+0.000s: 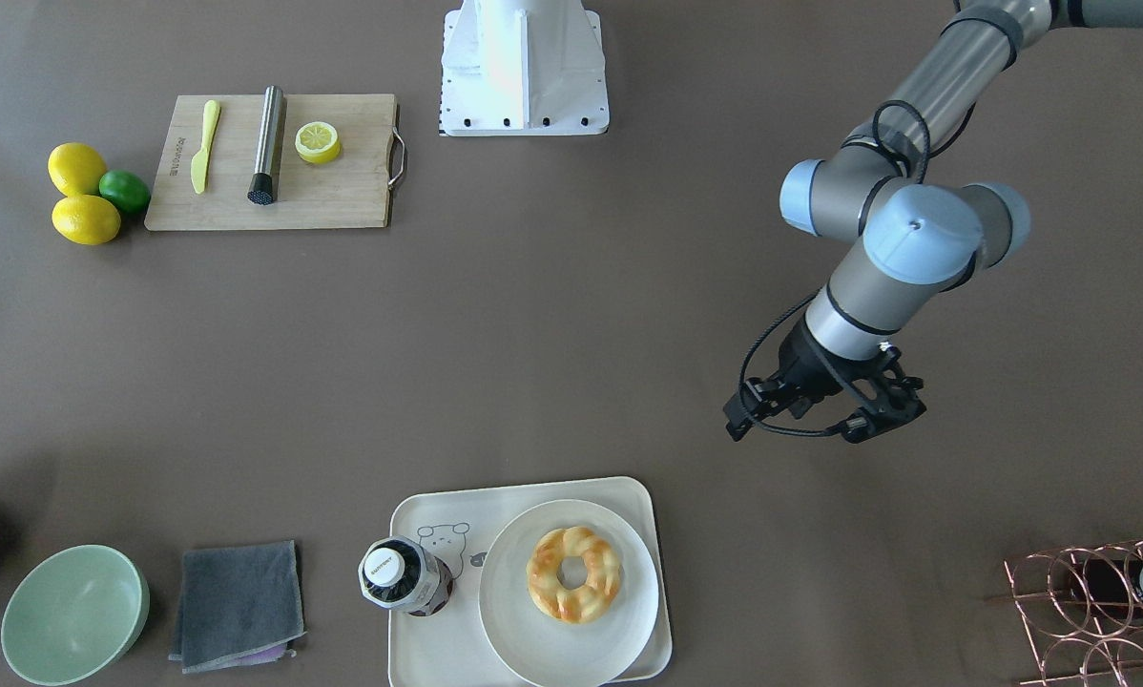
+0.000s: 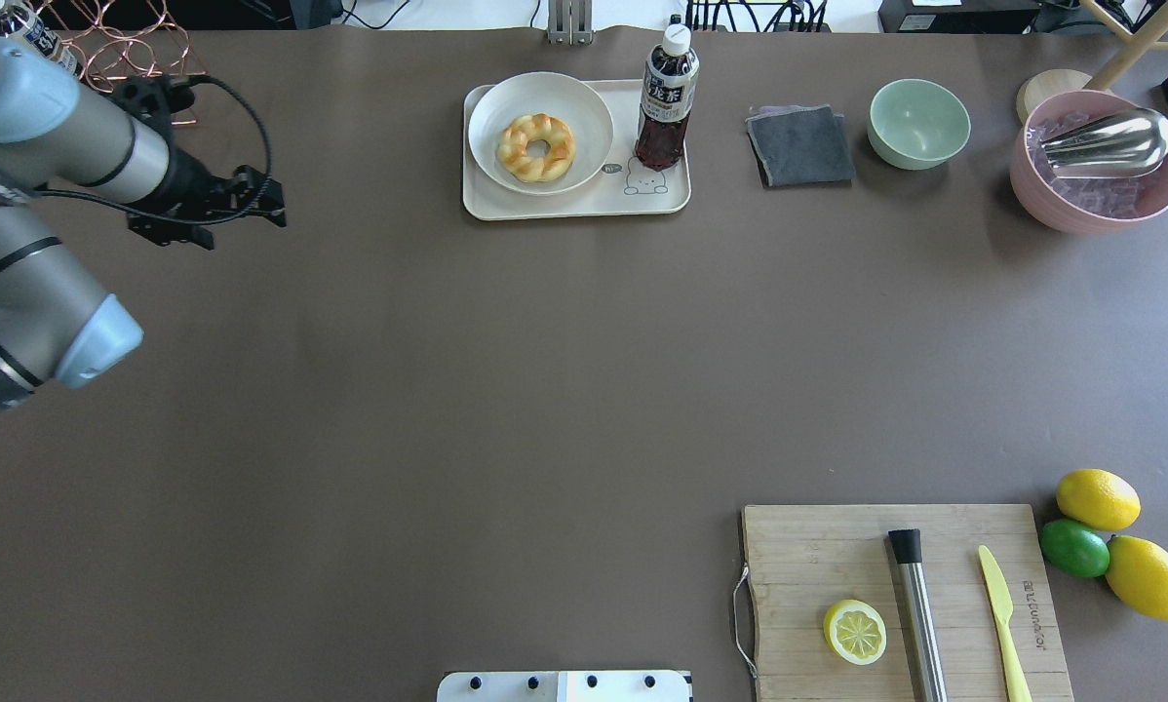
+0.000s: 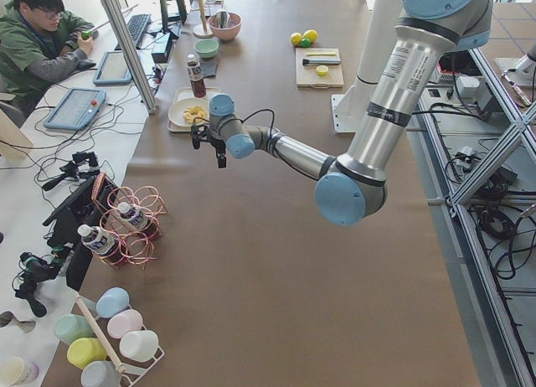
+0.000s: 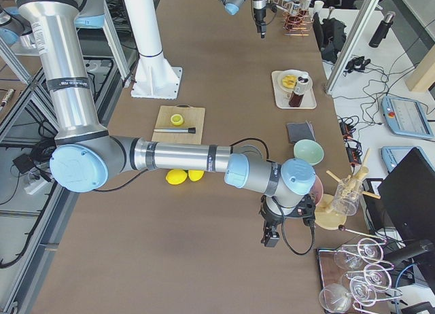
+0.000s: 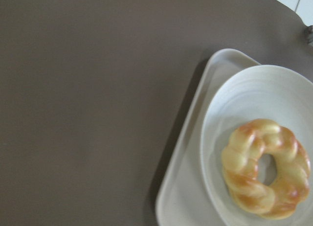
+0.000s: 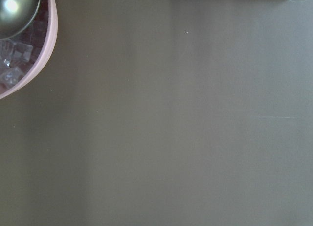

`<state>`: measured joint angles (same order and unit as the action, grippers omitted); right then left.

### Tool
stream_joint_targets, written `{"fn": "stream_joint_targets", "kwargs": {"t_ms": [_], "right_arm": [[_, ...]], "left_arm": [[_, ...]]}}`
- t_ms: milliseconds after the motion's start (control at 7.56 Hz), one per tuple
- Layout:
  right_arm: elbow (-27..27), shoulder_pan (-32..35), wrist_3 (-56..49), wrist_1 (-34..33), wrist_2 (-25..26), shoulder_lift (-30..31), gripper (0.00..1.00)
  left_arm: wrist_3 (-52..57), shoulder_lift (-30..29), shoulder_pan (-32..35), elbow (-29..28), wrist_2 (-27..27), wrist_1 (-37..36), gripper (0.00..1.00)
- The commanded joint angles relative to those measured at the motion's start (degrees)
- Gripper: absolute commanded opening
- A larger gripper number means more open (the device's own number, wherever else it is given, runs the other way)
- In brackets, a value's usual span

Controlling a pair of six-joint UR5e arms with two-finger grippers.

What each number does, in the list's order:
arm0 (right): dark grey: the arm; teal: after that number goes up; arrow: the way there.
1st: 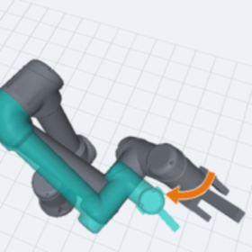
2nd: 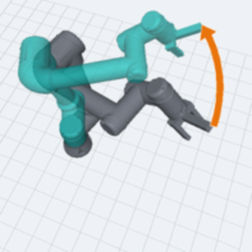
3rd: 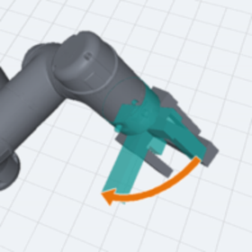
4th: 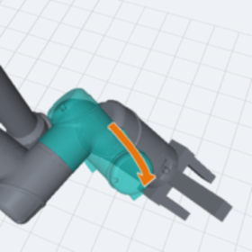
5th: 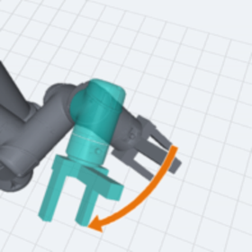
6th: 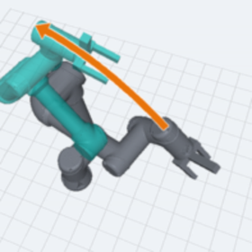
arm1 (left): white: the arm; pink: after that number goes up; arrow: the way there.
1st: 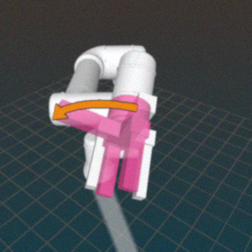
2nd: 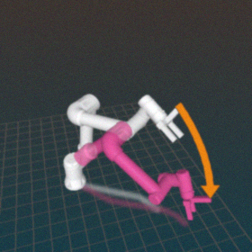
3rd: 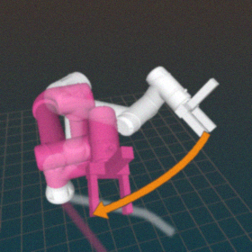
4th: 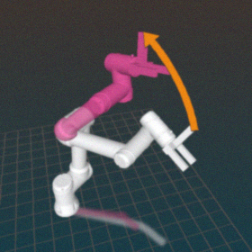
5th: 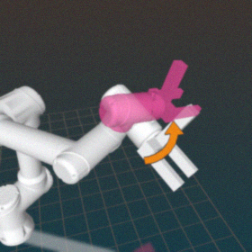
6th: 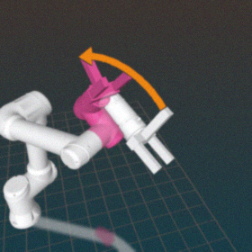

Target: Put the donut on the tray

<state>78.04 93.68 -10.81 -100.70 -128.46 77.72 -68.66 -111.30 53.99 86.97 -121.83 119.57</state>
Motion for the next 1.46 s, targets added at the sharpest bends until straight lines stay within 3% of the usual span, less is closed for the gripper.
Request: {"fn": "stream_joint_targets", "kwargs": {"t_ms": [0, 265, 529, 794, 1324], "right_arm": [[0.01, 0.01, 0.00, 0.06, -0.04, 0.15, 1.00], [0.01, -0.08, 0.00, 0.06, -0.04, 0.24, 1.00], [0.10, -0.08, 0.00, 0.15, -0.04, 0.33, 1.00], [0.10, -0.08, 0.00, 0.15, -0.04, 0.33, 1.00], [0.01, -0.08, 0.09, 0.15, -0.12, 0.41, 1.00]], "left_arm": [[25.48, 15.72, 13.80, 6.54, -8.48, -1.35, 0.99], [48.59, 22.50, 23.83, 6.20, -10.80, -6.86, 0.99], [63.67, 21.92, 32.10, 6.72, -12.63, -19.13, 0.99], [66.20, 17.11, 33.54, 6.11, -12.21, -29.01, 0.99], [65.76, 17.78, 35.74, 4.78, -12.73, -29.04, 0.99]]}}
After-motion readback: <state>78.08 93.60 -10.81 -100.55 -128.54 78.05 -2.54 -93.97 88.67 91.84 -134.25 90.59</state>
